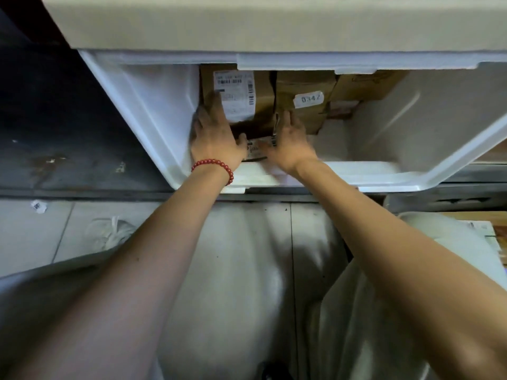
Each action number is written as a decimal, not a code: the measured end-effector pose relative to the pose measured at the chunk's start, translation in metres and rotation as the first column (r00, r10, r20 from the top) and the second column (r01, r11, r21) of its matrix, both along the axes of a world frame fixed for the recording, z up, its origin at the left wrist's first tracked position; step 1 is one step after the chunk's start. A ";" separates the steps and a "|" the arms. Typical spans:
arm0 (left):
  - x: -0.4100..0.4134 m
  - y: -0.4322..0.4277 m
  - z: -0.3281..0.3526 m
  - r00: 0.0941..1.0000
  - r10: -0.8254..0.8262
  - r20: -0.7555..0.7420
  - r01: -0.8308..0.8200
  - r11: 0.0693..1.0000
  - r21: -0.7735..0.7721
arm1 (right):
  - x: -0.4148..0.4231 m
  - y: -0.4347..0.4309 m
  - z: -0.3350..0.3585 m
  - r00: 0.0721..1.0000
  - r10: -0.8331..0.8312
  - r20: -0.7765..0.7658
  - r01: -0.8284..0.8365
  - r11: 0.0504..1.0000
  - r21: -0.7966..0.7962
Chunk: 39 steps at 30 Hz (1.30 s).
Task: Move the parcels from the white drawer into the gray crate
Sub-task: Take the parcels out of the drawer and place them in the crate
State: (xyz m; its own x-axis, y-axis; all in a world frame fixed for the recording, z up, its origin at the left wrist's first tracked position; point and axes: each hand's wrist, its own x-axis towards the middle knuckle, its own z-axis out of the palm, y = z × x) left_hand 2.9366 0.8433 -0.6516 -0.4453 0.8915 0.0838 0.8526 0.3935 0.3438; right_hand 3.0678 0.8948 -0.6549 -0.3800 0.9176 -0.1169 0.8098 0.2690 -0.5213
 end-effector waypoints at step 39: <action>0.122 -0.220 0.024 0.731 0.043 0.681 -0.334 0.893 0.302 | 0.108 -0.219 0.026 0.563 -0.566 -0.602 0.252 0.812 -0.527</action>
State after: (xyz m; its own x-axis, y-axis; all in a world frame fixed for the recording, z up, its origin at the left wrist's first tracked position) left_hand 3.0590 0.6232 -0.6274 -0.6729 0.7394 0.0221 0.2871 0.2335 0.9290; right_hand 3.1760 0.6760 -0.6287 -0.0742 0.9429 -0.3247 0.1132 -0.3156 -0.9421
